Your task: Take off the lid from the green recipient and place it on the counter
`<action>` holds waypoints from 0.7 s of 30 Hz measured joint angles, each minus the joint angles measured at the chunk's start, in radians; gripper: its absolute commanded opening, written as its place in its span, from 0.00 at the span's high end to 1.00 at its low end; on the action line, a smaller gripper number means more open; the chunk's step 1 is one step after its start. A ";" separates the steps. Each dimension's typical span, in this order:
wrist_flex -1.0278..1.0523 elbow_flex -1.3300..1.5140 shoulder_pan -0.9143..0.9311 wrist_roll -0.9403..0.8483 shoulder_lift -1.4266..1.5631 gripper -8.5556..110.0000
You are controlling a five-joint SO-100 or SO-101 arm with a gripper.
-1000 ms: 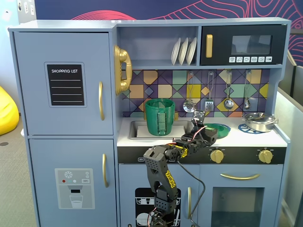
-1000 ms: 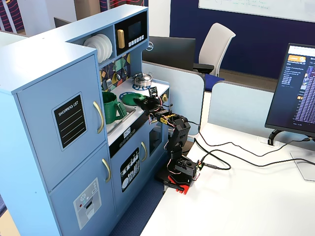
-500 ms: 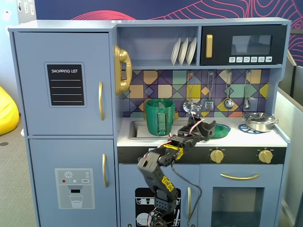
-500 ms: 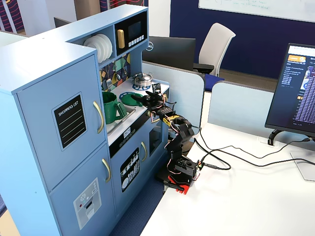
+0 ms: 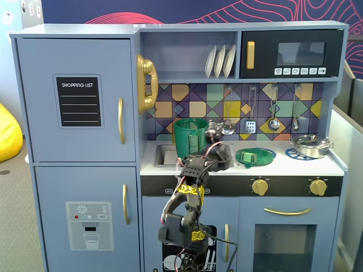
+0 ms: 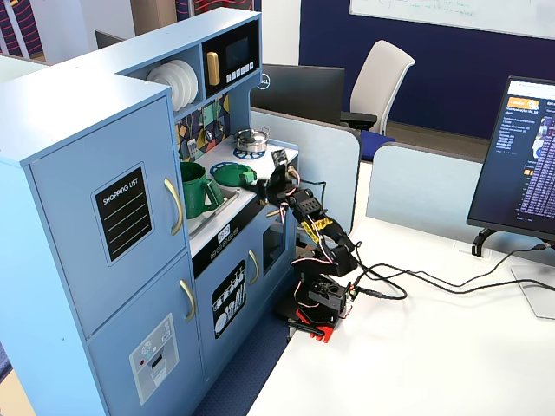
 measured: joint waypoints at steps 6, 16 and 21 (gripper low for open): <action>0.252 0.034 -0.155 -0.005 0.123 0.93; 0.255 0.376 -0.342 0.031 0.249 0.93; 0.241 0.584 -0.370 0.080 0.316 0.93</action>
